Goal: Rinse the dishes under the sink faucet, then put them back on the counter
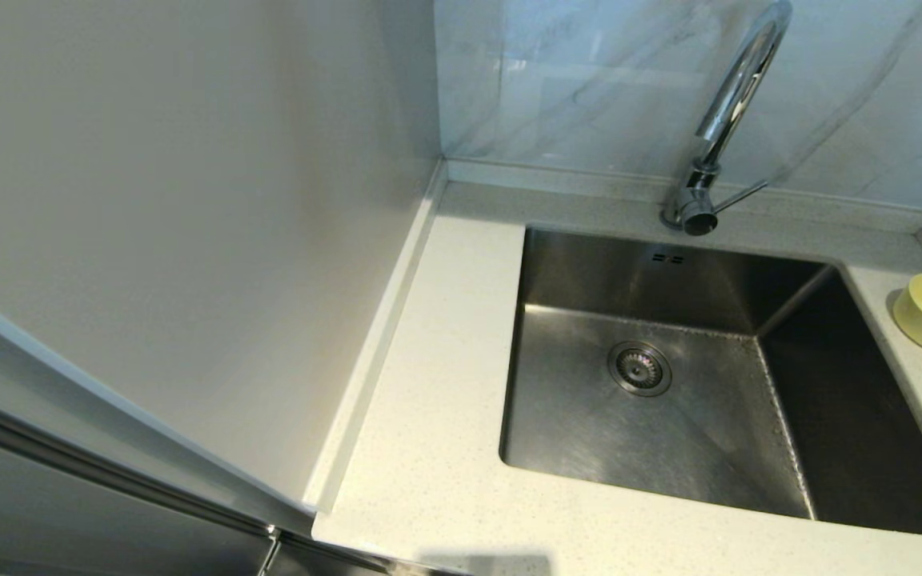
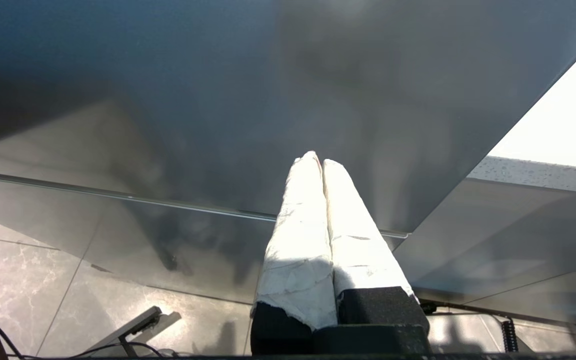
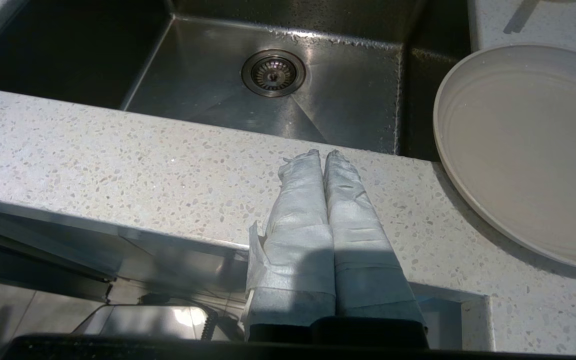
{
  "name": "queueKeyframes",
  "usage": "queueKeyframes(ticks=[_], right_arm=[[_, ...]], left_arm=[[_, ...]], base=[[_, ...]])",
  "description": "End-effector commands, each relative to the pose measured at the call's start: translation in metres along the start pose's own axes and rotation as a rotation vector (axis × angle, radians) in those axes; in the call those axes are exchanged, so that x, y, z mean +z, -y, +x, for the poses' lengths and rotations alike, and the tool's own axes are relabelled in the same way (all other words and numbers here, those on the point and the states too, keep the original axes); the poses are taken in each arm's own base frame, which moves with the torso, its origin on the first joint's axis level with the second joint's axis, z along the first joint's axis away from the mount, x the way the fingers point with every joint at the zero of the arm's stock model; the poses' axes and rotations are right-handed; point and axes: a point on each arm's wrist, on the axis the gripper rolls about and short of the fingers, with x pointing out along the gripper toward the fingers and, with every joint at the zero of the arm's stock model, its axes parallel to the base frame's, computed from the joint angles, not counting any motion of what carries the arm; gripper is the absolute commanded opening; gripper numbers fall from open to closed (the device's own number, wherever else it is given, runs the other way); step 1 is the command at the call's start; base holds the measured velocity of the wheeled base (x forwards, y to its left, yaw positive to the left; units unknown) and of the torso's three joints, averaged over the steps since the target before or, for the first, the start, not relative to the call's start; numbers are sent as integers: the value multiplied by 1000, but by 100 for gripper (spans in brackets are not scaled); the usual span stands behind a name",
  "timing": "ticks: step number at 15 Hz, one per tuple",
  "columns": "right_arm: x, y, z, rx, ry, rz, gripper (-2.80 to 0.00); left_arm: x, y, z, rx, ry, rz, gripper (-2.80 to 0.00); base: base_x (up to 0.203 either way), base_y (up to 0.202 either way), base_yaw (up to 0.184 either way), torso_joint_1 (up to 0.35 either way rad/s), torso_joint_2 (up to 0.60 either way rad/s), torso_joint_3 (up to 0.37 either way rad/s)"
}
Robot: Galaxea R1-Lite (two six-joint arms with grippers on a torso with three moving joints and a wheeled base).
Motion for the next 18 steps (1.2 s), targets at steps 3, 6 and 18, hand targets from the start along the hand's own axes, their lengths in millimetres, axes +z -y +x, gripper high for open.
queueKeyframes(ticks=[3, 6, 18], right_arm=[[0, 0, 0, 0, -4, 1, -280], [0, 0, 0, 0, -4, 1, -280], [0, 0, 0, 0, -4, 1, -280]], left_arm=[[0, 0, 0, 0, 0, 0, -280], [0, 0, 0, 0, 0, 0, -280], [0, 0, 0, 0, 0, 0, -280]], base=[[0, 0, 0, 0, 0, 0], [0, 0, 0, 0, 0, 0], [0, 0, 0, 0, 0, 0]])
